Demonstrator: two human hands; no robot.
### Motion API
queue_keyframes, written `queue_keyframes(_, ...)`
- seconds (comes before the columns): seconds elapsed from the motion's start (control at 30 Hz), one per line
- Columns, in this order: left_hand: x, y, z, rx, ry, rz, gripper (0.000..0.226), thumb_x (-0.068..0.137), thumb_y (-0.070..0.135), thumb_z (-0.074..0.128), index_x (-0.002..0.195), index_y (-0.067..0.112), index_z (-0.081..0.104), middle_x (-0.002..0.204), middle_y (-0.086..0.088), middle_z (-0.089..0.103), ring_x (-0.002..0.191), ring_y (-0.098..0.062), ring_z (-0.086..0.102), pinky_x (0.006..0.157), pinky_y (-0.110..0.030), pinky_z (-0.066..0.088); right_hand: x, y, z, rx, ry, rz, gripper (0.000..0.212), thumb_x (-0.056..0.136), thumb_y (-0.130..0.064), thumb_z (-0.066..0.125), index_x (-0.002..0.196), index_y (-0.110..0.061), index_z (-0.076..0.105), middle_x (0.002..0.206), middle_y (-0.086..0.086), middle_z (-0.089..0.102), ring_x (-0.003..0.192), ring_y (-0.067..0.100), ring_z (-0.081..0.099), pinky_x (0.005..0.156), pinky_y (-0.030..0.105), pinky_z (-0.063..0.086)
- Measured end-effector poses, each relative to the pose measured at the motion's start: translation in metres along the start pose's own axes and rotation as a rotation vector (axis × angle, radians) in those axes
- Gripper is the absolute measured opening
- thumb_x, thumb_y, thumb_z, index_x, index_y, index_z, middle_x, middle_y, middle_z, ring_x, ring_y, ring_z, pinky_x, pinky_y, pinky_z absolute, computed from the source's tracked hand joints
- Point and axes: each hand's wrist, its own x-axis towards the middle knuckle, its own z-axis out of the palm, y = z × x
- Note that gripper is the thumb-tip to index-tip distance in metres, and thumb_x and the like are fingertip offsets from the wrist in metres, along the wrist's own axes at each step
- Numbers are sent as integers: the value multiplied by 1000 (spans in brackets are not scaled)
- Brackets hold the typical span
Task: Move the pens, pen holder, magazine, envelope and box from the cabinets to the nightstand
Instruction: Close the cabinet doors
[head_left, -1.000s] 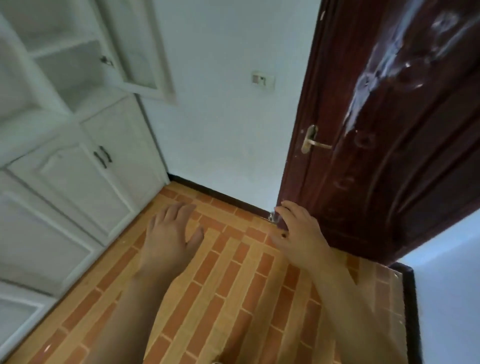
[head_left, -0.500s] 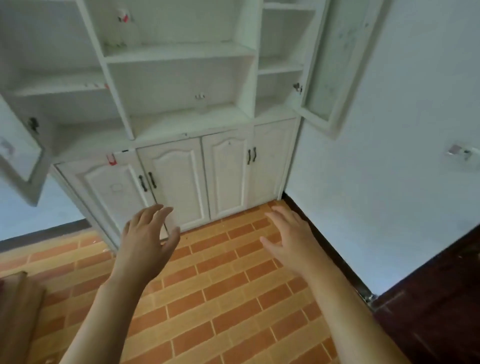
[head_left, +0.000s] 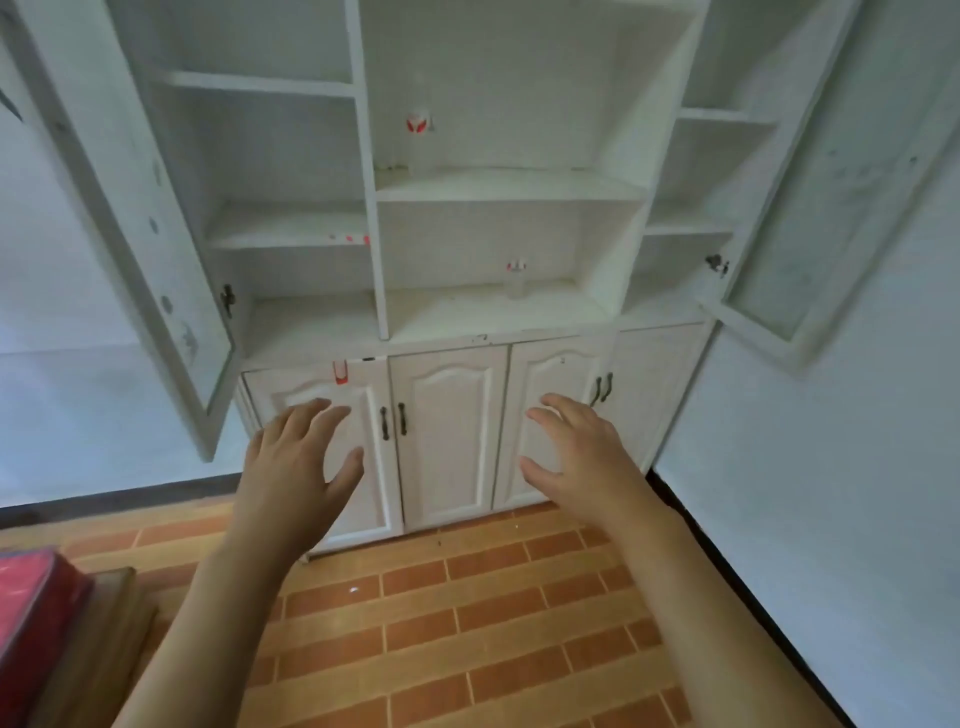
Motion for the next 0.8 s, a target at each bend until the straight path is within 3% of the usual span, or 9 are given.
queue_keyframes(0.17,10,-53,-13,49,7,-95,55,99,51,52,148,28,47,155,1,46,146,-24,37,119,-51,31,57,-38,26,6,-36,-61,65,100,-55,54,157,-28,39,168,-5,27,153,16,22,126,42,22)
queue_keyframes(0.37,21,-108,-27,86,21,-168,67,93,62,32,145,25,52,150,-2,52,141,-27,43,115,-54,38,125,-81,48,9,-95,-180,67,100,-55,54,159,-29,37,169,-6,24,154,15,19,126,41,19)
queue_keyframes(0.8,107,-172,-49,259,129,-284,57,93,54,42,137,21,59,139,-2,59,131,-30,51,104,-54,44,300,-125,65,-1,-134,-521,62,99,-57,53,153,-29,44,166,-4,30,152,16,23,125,39,17)
